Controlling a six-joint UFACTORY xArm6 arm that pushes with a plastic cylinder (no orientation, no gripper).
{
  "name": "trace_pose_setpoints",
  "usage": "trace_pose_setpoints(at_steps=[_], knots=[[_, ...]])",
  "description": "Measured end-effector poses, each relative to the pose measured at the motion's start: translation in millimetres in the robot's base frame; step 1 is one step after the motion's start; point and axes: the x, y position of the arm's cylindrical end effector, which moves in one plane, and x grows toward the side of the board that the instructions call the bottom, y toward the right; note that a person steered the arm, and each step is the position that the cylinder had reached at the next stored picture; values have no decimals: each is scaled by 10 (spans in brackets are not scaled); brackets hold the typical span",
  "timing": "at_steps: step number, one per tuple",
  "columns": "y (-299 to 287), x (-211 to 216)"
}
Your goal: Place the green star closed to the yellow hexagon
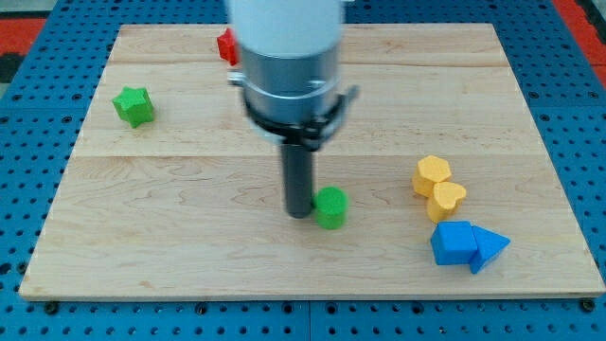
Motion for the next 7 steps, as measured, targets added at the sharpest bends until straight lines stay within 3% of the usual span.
trace_pose_setpoints(at_steps=[1, 2, 3, 4, 5, 6, 7], knots=[[670, 3], [345, 4], [-1134, -163], [-2557, -771], [-3143, -1466], [-2551, -1658], [-1182, -1583]])
